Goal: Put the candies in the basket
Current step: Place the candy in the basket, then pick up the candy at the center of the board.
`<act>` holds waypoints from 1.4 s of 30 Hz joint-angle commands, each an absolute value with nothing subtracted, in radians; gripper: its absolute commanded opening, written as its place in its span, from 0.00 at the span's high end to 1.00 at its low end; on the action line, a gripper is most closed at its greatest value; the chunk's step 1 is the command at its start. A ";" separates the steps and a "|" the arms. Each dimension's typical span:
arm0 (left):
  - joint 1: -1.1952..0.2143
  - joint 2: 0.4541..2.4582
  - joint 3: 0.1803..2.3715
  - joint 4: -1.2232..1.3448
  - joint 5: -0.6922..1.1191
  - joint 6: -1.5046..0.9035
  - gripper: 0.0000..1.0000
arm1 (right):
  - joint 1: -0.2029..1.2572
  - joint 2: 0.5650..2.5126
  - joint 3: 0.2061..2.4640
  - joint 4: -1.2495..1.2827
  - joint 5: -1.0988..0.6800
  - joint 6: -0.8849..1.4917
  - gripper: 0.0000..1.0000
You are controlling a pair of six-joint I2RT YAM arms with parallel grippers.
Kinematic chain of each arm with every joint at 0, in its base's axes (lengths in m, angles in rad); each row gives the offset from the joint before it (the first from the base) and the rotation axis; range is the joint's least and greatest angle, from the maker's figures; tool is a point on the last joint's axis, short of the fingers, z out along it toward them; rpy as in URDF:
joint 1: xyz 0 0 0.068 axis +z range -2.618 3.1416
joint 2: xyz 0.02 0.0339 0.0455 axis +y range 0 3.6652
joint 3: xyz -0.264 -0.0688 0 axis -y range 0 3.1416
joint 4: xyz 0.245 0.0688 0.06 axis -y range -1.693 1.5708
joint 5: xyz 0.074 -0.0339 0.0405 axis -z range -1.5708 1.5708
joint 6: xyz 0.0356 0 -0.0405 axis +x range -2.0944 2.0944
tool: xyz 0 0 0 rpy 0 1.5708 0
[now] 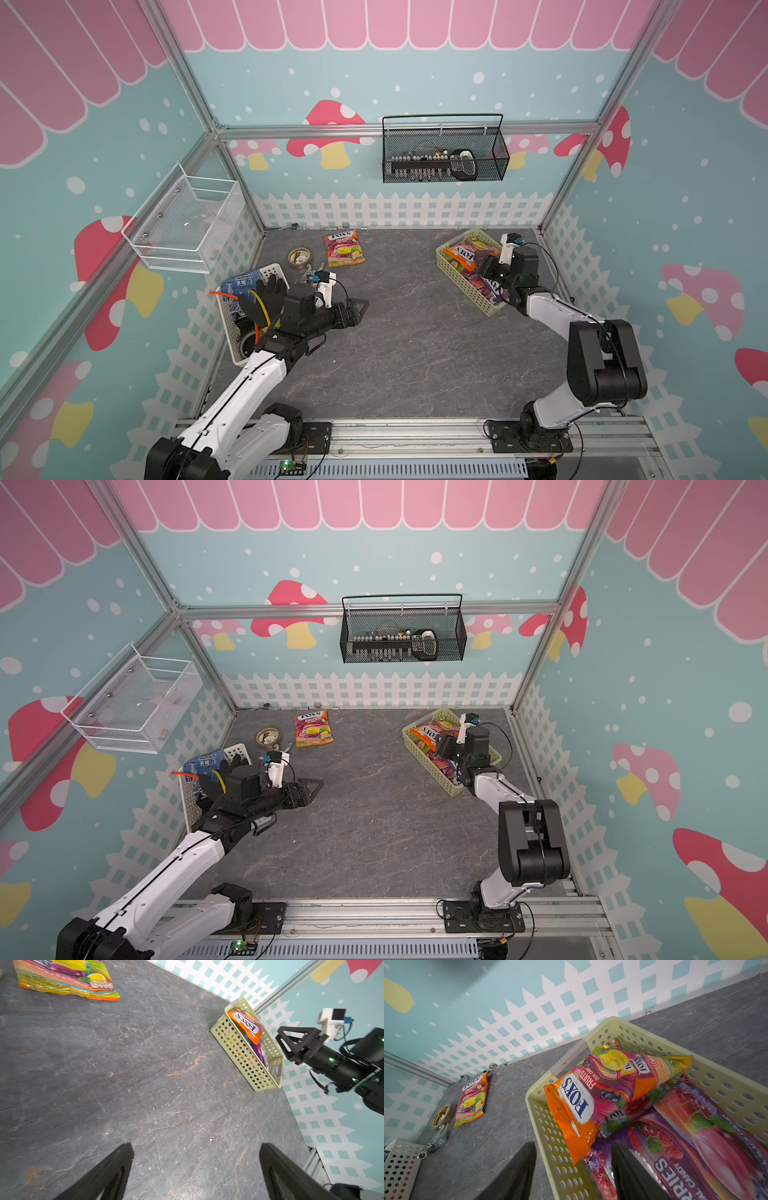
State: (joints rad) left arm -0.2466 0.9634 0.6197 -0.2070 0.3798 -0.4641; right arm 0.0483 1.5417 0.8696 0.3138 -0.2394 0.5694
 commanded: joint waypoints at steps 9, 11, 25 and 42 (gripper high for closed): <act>0.014 1.151 0.702 -0.222 0.364 -0.527 0.01 | 0.297 1.359 0.806 0.166 -0.239 0.481 0.05; 0.013 1.208 0.746 -0.221 0.355 -0.525 0.01 | 0.364 1.370 0.811 0.165 -0.238 0.479 0.04; -0.124 1.749 1.194 -0.173 0.113 -0.512 0.48 | 0.517 1.491 0.787 0.278 -0.296 0.492 0.01; -0.161 2.039 1.272 0.054 -0.075 -1.185 0.61 | 0.523 1.524 0.799 0.330 -0.323 0.448 0.01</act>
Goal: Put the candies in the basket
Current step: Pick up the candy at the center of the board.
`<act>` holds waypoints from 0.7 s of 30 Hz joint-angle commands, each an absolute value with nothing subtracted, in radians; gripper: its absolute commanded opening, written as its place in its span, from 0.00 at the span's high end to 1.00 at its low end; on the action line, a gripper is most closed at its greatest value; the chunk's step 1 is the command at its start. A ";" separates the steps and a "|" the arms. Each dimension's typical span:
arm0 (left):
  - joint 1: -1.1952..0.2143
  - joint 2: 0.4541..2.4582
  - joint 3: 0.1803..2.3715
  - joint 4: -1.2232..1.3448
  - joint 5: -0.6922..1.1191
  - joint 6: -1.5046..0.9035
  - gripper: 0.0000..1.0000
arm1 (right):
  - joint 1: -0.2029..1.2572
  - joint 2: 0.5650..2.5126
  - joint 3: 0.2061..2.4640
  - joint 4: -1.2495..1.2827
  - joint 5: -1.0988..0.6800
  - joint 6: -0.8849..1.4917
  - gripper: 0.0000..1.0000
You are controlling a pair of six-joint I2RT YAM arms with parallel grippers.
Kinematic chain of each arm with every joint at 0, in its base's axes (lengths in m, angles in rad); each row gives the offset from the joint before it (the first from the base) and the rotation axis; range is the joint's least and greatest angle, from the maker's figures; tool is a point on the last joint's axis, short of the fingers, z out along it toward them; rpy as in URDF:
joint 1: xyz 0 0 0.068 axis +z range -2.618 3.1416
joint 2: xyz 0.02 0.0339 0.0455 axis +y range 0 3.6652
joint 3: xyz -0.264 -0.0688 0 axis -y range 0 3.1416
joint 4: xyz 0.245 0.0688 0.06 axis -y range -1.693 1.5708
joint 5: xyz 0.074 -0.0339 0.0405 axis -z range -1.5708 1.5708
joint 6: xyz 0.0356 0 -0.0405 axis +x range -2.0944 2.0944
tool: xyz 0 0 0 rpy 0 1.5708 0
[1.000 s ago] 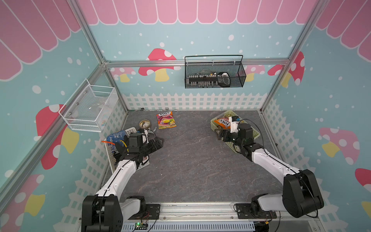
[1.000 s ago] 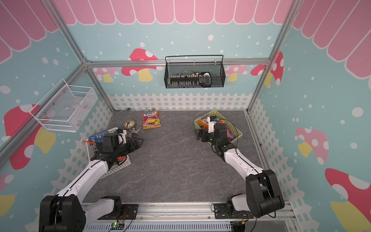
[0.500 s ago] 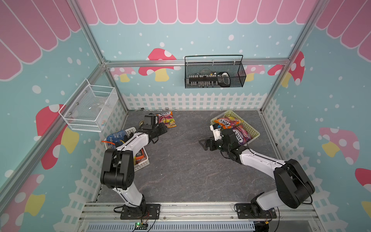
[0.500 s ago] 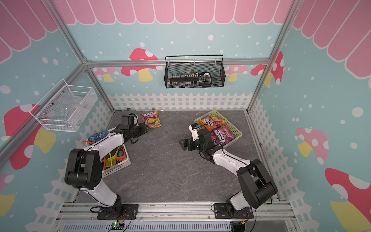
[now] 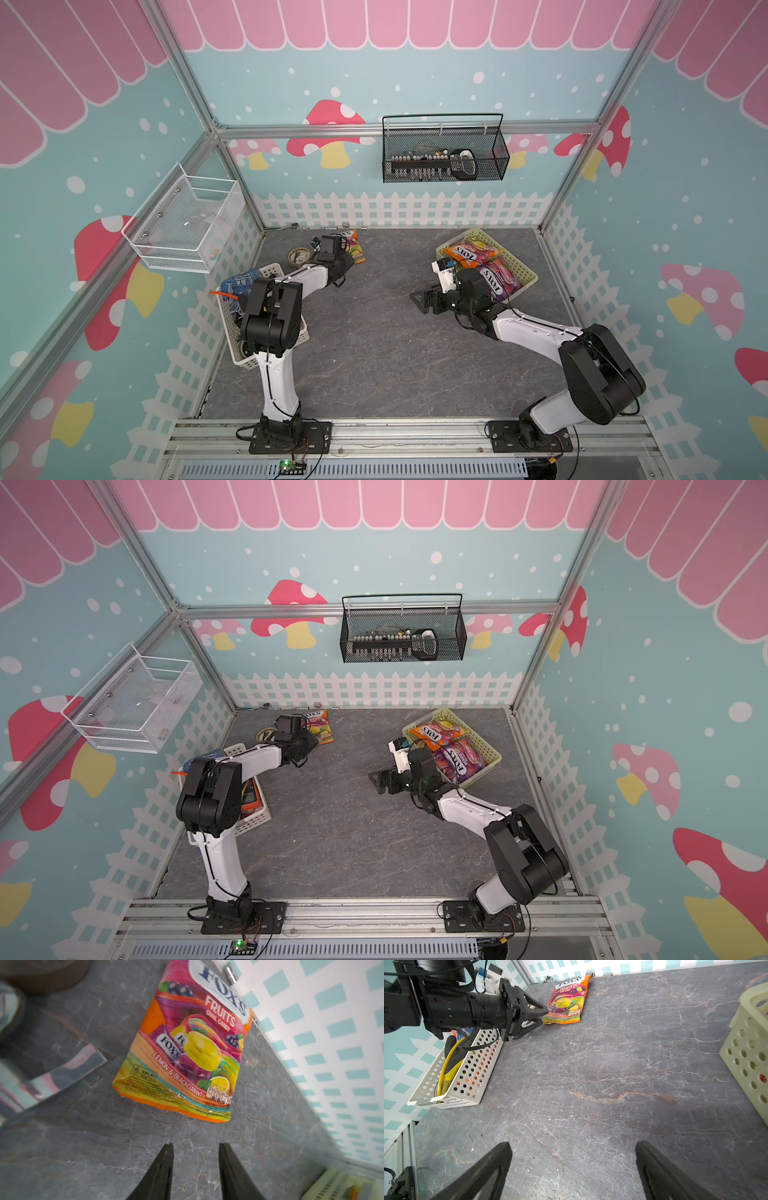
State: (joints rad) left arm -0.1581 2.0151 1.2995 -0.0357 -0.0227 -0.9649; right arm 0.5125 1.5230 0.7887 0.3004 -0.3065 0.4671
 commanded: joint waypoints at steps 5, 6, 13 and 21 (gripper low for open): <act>-0.175 2.097 1.286 0.084 -0.099 -1.270 0.63 | 0.522 1.525 0.786 0.339 -0.304 0.439 0.01; -0.177 2.109 1.291 0.084 -0.107 -1.278 0.63 | 0.522 1.525 0.784 0.339 -0.303 0.437 0.01; -0.176 2.154 1.304 0.083 -0.132 -1.299 0.60 | 0.523 1.540 0.789 0.341 -0.304 0.433 0.01; -0.147 2.146 1.274 0.078 -0.219 -1.320 0.60 | 0.522 1.558 0.793 0.347 -0.315 0.437 0.01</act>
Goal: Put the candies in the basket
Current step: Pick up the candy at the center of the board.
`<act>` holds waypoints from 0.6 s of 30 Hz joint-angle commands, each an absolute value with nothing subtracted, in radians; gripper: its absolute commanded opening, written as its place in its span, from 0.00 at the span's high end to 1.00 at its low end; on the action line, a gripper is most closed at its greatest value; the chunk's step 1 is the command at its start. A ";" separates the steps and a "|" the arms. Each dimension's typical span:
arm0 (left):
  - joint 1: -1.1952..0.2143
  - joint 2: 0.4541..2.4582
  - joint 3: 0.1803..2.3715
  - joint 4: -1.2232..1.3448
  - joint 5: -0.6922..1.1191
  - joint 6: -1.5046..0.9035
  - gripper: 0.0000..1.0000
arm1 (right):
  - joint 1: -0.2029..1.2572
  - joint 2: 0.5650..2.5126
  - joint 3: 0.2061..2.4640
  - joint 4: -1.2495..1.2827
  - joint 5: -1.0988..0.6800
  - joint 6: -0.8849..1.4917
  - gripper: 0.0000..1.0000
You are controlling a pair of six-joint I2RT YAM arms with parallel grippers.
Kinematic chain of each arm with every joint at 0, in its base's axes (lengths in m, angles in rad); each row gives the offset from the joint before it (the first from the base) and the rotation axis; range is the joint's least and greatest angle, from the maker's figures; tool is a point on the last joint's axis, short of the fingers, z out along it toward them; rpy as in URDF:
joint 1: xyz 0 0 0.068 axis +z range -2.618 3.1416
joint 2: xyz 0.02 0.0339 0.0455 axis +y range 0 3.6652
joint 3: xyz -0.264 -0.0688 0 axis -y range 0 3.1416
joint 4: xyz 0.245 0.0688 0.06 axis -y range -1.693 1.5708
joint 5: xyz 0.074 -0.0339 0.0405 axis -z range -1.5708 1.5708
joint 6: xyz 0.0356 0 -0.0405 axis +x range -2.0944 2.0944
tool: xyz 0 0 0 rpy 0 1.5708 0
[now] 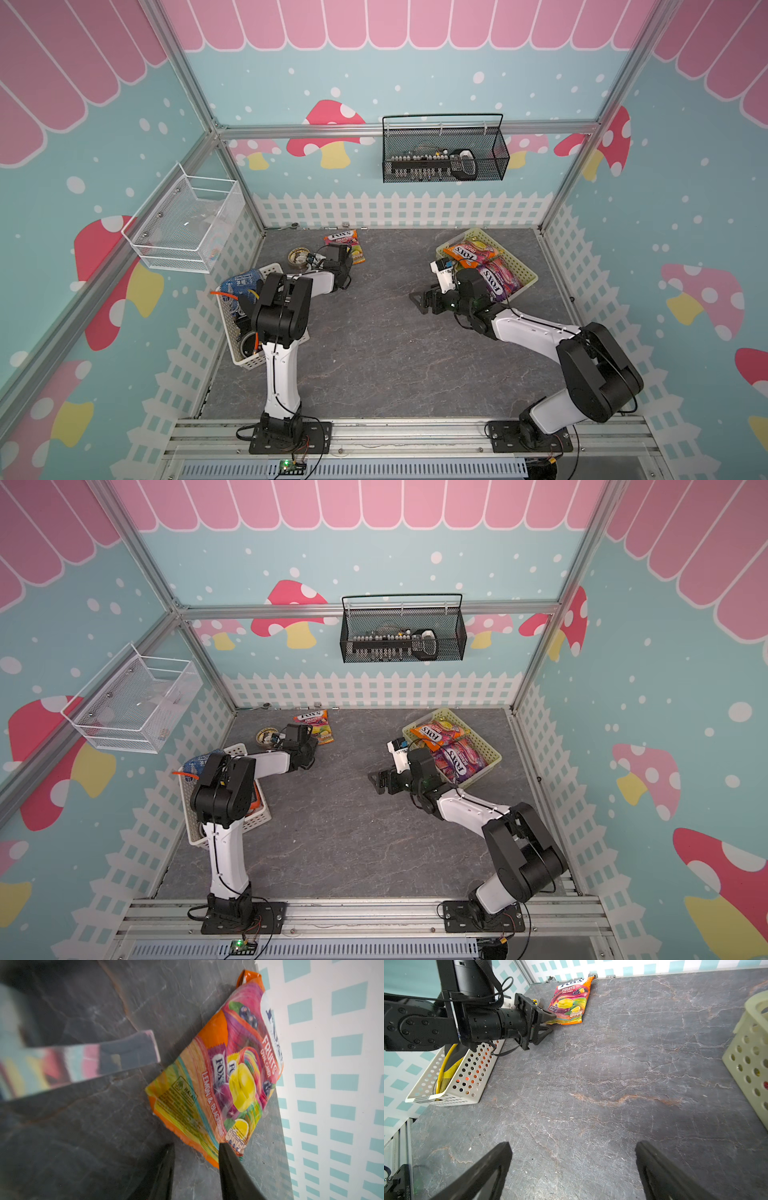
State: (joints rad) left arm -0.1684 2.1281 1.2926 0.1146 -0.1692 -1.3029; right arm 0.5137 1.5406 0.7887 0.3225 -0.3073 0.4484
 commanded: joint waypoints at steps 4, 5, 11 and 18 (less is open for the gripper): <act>-0.141 2.167 1.293 0.080 -0.232 -1.318 0.63 | 0.523 1.570 0.793 0.350 -0.321 0.437 0.01; -0.141 2.174 1.303 0.080 -0.237 -1.313 0.64 | 0.522 1.570 0.793 0.350 -0.321 0.437 0.01; -0.133 2.195 1.311 0.092 -0.225 -1.313 0.81 | 0.523 1.567 0.794 0.350 -0.322 0.437 0.01; -0.129 2.175 1.287 0.137 -0.200 -1.282 1.00 | 0.522 1.564 0.791 0.351 -0.321 0.436 0.01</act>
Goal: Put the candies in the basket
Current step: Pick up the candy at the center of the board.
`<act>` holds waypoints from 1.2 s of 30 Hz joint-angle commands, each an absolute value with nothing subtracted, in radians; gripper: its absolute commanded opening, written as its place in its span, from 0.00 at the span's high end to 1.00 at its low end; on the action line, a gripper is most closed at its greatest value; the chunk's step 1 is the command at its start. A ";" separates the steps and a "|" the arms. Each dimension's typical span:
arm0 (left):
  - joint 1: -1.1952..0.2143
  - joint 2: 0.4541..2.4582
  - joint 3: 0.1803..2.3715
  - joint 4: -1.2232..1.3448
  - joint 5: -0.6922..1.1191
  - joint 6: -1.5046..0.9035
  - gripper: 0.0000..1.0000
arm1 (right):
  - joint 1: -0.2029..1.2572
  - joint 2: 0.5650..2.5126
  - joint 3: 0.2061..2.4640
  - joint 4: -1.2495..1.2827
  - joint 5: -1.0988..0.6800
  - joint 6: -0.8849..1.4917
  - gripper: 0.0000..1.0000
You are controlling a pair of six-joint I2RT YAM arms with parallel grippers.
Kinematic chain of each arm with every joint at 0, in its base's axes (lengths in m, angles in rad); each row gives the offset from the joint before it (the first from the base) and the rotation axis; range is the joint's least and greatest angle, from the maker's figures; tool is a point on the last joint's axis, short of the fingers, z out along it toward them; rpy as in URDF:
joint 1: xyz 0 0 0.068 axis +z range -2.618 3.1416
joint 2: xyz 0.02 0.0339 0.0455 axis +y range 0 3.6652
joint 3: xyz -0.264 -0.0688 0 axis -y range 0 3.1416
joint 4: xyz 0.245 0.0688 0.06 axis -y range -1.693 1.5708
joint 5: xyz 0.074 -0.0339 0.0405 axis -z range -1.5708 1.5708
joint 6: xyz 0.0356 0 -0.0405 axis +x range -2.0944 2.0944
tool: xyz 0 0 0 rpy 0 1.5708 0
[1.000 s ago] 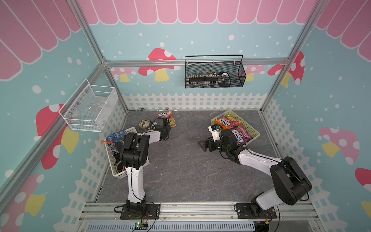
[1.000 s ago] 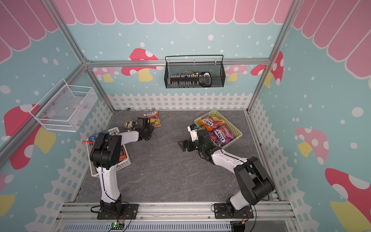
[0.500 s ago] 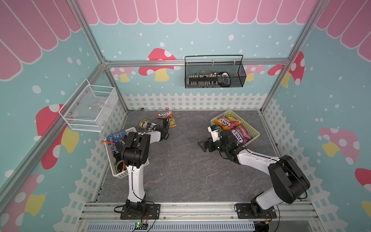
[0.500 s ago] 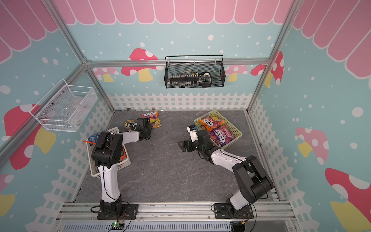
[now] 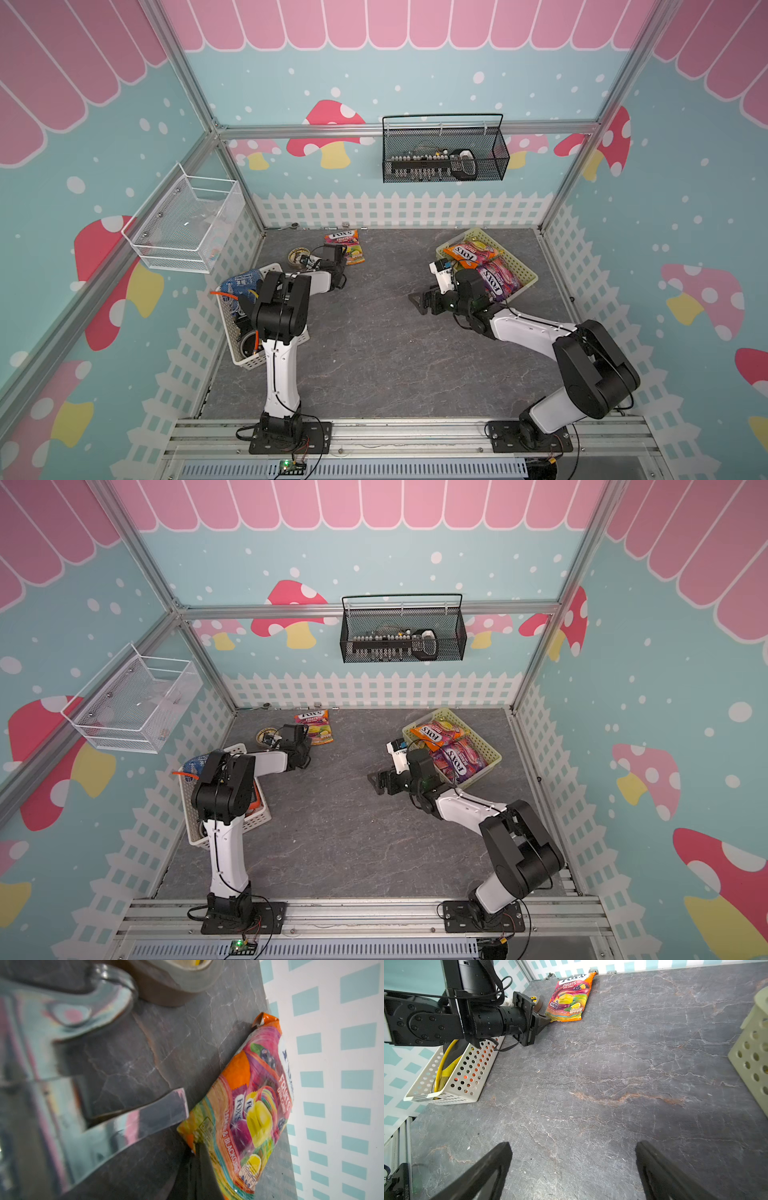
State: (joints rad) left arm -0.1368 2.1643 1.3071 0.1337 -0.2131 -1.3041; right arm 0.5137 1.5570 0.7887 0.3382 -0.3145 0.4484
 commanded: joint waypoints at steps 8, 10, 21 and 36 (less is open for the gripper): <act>-0.131 2.102 1.231 0.155 -0.016 -1.193 1.00 | 0.523 1.558 0.787 0.332 -0.289 0.405 0.01; -0.136 2.072 1.202 0.154 0.028 -1.175 1.00 | 0.522 1.554 0.785 0.329 -0.272 0.405 0.01; -0.203 1.829 0.927 0.158 0.180 -1.140 1.00 | 0.523 1.606 0.751 0.394 -0.289 0.644 0.01; -0.265 1.623 0.691 0.238 0.295 -1.250 1.00 | 0.697 1.960 0.780 0.782 -0.377 1.213 0.23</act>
